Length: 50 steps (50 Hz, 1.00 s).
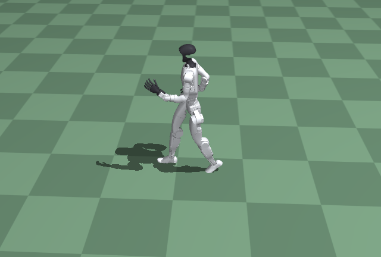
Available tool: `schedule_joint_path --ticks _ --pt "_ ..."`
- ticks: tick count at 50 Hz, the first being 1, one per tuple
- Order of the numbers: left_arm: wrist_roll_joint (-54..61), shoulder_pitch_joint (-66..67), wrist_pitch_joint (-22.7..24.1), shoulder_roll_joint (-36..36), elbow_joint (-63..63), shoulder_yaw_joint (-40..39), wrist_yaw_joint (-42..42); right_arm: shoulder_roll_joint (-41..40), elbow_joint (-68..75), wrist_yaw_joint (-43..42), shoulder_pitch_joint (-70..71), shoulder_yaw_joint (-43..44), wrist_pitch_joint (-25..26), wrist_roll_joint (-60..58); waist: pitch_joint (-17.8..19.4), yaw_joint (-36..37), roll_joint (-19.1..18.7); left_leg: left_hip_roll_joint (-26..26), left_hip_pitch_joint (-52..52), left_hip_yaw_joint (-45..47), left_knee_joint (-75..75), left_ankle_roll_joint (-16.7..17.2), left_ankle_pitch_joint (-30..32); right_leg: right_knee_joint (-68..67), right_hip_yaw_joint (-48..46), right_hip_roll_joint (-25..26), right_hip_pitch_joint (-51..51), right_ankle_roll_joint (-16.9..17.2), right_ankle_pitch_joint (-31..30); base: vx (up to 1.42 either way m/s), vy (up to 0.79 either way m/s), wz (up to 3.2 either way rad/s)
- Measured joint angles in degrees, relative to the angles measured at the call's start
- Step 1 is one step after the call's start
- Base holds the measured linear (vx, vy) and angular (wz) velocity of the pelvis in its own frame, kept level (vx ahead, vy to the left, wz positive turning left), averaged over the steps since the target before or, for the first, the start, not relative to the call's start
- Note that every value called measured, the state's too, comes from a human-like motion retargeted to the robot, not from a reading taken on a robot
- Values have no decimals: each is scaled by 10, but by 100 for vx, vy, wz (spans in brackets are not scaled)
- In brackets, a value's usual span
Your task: Walk run
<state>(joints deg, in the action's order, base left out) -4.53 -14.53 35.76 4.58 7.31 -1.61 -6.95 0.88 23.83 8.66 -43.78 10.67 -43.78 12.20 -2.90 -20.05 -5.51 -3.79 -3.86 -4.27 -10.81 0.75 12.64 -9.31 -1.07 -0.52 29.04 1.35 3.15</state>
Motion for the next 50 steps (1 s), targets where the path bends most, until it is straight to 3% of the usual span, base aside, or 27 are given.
schedule_joint_path --ticks 3,5,6,7,8,10,14,17,20,23,24,25,27,28,30,33,37,41,43,45,47,48,50 --pt "8 44 -32 23 42 -24 91 -5 -72 -15 43 -14 11 -6 -5 -16 3 2 -32 24 -41 51 144 14 -14 -10 -6 -34 -33 151 -66 -41" --pt "12 91 -34 28 81 -33 140 -10 -133 -31 85 -36 24 -8 -4 -3 -5 26 -3 57 -201 85 174 -49 -105 -4 -26 -91 -47 174 -72 -112" --pt "0 131 -24 25 113 -43 154 -11 -160 -43 112 -61 28 0 -1 11 -21 55 19 75 -300 74 174 -84 -15 75 -41 -115 -10 207 -95 -144" --pt "-16 166 -14 18 150 -52 165 -10 -184 -53 152 -76 31 15 -1 20 -27 61 44 71 -375 67 174 -115 37 114 -50 -128 19 190 -88 -82" --pt "-42 192 -2 5 194 -57 169 -7 -204 -56 218 -71 33 44 -4 20 -15 17 73 24 -401 67 174 -139 12 73 -50 -121 34 144 -59 -32" --pt "-85 264 12 -26 251 -84 161 1 -220 -34 359 -81 38 110 -16 14 12 -2 145 55 -467 26 106 -143 33 53 -86 -122 63 118 -42 -71" --pt "-34 398 57 -94 282 -114 148 9 -206 3 562 -124 44 186 -18 38 21 51 287 133 -487 -66 -85 -87 78 83 -181 -134 46 146 -25 -117" --pt "-1 466 88 -108 278 -123 134 31 -144 55 644 -90 73 182 -28 96 56 38 359 176 -349 -76 -129 -18 65 64 -258 -111 -49 162 -28 -116" --pt "14 496 105 -70 252 -102 119 71 -35 81 653 -49 119 73 -36 170 80 -8 363 163 -104 -75 -130 29 66 76 -338 -64 -182 147 -25 -74" --pt "24 463 94 -37 183 -65 113 90 85 58 611 9 145 -68 -28 244 103 -13 345 152 35 -4 -151 19 17 55 -400 14 -307 171 -19 -66" --pt "27 443 87 -33 153 -50 109 94 130 40 593 24 144 -97 -21 254 110 -17 334 164 36 -28 -103 -39 21 52 -401 47 -325 168 -17 18" --pt "30 420 80 -30 122 -32 105 97 178 16 575 35 141 -122 -11 260 120 -28 321 180 25 -81 -31 -121 34 47 -393 83 -332 152 -23 128" --pt "41 360 57 -32 56 9 82 78 276 2 538 49 126 -156 -12 211 141 -106 310 135 -64 -138 -197 -288 11 66 -348 135 -332 168 -28 231" --pt "44 329 54 -42 34 35 66 60 315 23 502 63 125 -173 -16 191 141 -111 304 88 -114 -117 -230 -347 1 93 -332 135 -332 202 -28 193" --pt "70 213 54 -55 14 12 69 18 363 53 434 54 122 -182 -17 160 92 -48 299 61 -162 -104 -267 -360 2 149 -280 121 -332 184 -31 73" --pt "88 84 44 -83 2 22 80 -3 375 53 316 35 108 -134 -19 166 53 -20 227 29 -141 -90 -302 -412 -10 131 -175 50 -212 114 -29 23" --pt "78 4 14 -71 -20 56 28 -15 308 37 176 37 69 -77 -16 124 19 -16 130 -5 -51 -69 -232 -318 -34 51 -60 11 -90 132 -37 82" --pt "52 17 3 -19 -8 35 43 -2 204 8 79 51 21 -48 -17 44 -4 -16 34 -21 8 -21 -75 -81 -28 13 -18 -8 -35 149 -44 62" --pt "25 40 -12 5 19 22 65 10 143 -13 61 44 -3 -27 -14 23 -12 -4 -5 -9 13 9 5 18 -1 11 -21 6 2 139 -49 -23" --pt "0 68 -31 21 63 4 91 23 79 -30 60 29 -9 -28 -19 33 -7 2 -27 34 -8 50 86 50 4 15 -30 -35 -16 139 -52 -79" --pt "-14 96 -54 26 119 -4 130 26 8 -39 76 2 5 -51 -16 13 14 -8 -23 49 -110 89 154 -1 -43 -2 -39 -48 -75 146 -56 -39" --pt "-22 117 -60 24 151 -14 162 25 -28 -45 87 -21 17 -61 -18 26 11 2 4 70 -205 103 169 -39 -46 19 -47 -89 -46 174 -71 -128" --pt "-58 178 -48 3 228 -47 233 9 -79 -63 137 -68 33 -58 -11 58 -10 32 61 76 -391 97 174 -109 44 108 -65 -119 19 190 -72 -130"
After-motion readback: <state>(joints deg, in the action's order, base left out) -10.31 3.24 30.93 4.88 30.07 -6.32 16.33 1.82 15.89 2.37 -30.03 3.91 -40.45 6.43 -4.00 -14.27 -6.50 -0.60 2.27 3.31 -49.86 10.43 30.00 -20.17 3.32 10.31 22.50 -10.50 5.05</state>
